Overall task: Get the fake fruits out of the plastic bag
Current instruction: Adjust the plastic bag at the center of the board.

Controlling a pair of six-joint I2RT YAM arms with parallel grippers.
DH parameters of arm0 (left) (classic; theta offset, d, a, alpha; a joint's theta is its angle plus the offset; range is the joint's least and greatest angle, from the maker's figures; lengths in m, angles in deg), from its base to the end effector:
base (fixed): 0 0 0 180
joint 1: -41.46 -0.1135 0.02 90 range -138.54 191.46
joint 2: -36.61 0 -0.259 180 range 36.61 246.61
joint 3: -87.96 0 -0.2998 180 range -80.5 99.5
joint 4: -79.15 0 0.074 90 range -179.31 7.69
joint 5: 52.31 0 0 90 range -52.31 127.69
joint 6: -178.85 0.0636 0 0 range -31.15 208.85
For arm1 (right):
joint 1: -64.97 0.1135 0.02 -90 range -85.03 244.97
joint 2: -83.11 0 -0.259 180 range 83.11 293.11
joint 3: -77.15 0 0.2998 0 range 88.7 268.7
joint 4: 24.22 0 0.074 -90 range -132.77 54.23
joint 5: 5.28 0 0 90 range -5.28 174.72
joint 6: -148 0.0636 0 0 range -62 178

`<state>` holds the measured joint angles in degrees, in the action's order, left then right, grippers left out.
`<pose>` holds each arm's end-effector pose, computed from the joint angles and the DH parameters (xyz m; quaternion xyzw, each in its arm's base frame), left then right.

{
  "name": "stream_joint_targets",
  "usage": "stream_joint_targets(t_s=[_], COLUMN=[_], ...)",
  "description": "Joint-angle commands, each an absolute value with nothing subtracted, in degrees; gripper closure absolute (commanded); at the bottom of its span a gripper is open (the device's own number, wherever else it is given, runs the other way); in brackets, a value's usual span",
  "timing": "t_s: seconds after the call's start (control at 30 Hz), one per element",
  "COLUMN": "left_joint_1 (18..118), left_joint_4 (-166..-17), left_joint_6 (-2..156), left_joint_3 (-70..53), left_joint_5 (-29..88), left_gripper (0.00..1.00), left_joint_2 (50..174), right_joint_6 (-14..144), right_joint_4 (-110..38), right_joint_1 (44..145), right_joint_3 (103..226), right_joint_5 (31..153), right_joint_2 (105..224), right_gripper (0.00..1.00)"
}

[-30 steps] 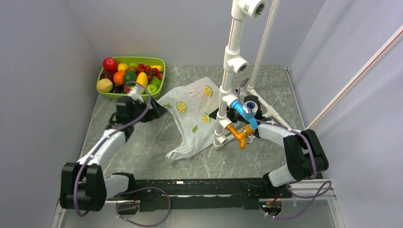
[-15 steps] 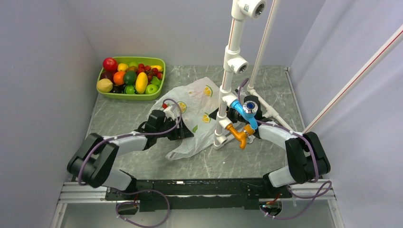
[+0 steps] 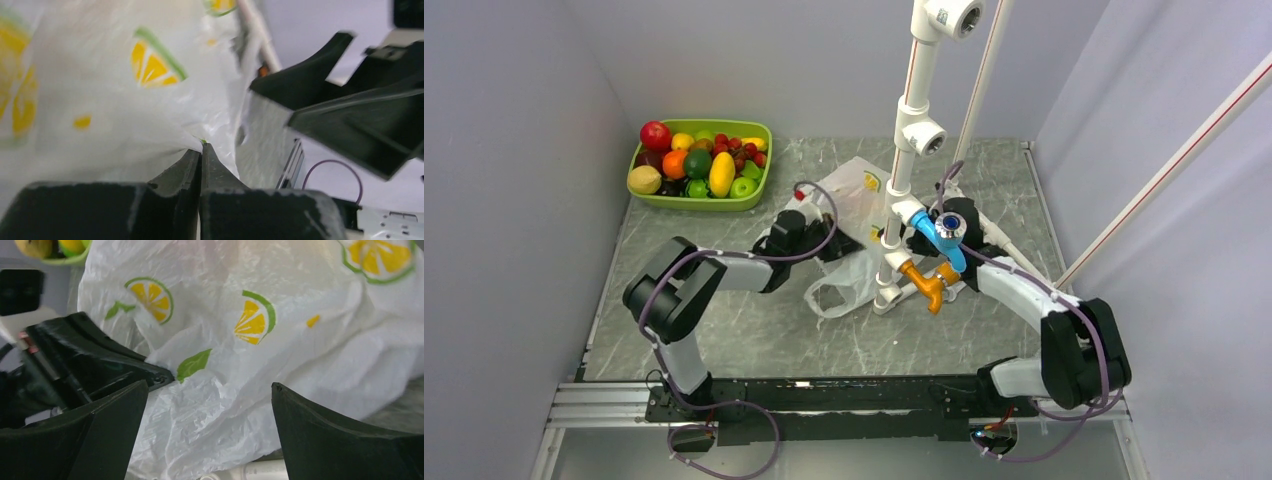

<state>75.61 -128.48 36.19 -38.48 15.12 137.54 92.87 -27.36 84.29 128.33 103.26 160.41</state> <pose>0.3149 -0.2431 0.1024 -0.0179 0.8097 -0.5040 0.3000 0.3230 0.1347 0.1685 0.0345 0.8547 0.3510 0.3809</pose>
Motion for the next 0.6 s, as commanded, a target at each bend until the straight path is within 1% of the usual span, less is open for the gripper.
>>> stream_joint_targets(t_s=[0.0,0.13,0.27,0.43,0.57], left_joint_1=[79.9,82.6,83.5,83.7,84.1], left_joint_4=[-141.2,-142.7,-145.6,-144.0,-144.9], left_joint_6=[35.9,35.3,32.5,29.6,27.3], left_joint_3=[-31.0,-23.6,-22.8,-18.2,-16.0], left_joint_5=[22.4,21.9,22.9,19.1,17.6], left_gripper=[0.98,1.0,1.0,0.99,1.0], left_joint_2=[139.7,145.6,148.6,151.7,153.2], right_joint_6=[94.3,92.1,91.1,89.0,88.2], right_joint_4=[-35.0,-41.0,-43.6,-40.2,-37.2], right_joint_1=[83.4,82.5,81.8,81.0,81.0], right_joint_3=[131.9,133.0,132.3,126.5,121.9], right_joint_5=[93.4,92.8,93.8,100.4,101.1], right_joint_2=[154.2,149.0,144.6,140.6,138.7], right_gripper=[0.04,0.01,0.01,0.02,0.01])
